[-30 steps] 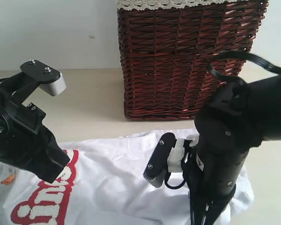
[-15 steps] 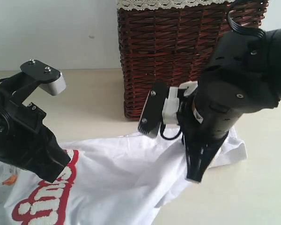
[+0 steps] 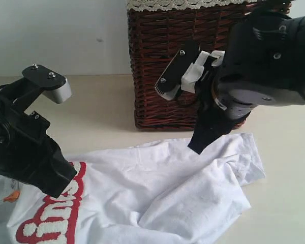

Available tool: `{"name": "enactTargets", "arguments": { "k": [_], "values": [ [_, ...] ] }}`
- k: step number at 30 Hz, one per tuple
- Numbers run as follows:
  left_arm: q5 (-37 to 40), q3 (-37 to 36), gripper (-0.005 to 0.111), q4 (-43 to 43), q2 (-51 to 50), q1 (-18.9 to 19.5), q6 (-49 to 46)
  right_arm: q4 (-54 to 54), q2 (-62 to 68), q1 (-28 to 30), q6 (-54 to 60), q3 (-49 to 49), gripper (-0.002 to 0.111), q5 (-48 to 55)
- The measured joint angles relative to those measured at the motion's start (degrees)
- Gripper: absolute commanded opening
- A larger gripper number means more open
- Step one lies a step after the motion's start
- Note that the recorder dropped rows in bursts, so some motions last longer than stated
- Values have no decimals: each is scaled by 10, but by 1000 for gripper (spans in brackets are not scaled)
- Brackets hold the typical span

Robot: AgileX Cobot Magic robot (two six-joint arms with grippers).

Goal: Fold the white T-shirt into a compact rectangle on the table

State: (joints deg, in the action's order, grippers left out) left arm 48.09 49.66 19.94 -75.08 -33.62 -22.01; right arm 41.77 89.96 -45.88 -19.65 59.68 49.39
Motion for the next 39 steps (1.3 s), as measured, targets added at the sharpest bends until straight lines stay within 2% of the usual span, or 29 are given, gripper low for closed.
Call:
{"name": "enactTargets", "arguments": {
  "k": [2, 5, 9, 13, 15, 17, 20, 22, 26, 34, 39],
  "values": [
    [0, 0, 0, 0, 0, 0, 0, -86, -8, 0, 72, 0, 34, 3],
    [0, 0, 0, 0, 0, 0, 0, -251, -20, 0, 249, -2, 35, 20],
    [0, 0, 0, 2, 0, 0, 0, -426, -20, 0, 441, -43, 49, 29],
    [0, 0, 0, 2, 0, 0, 0, -444, 4, 0, 483, -109, 66, -10],
    [0, 0, 0, 2, 0, 0, 0, -433, 14, 0, 471, -122, 67, -30],
    [1, 0, 0, 2, 0, 0, 0, -418, 22, 0, 455, -126, 64, -49],
    [1, 0, 0, 5, 0, 0, 0, -381, 40, 0, 404, -126, 51, -85],
    [1, 0, 0, 6, 0, 0, 0, -341, 56, 0, 356, -126, 37, -104],
    [1, 0, 0, 7, 0, 0, 0, -267, 76, 0, 294, -118, 1, -106],
    [1, 0, 0, 8, 0, 0, 0, -245, 50, 0, 275, -28, 0, -39],
    [1, 0, 0, 8, 0, 0, 0, -237, 13, 0, 306, 9, 0, -35]
  ]
}}
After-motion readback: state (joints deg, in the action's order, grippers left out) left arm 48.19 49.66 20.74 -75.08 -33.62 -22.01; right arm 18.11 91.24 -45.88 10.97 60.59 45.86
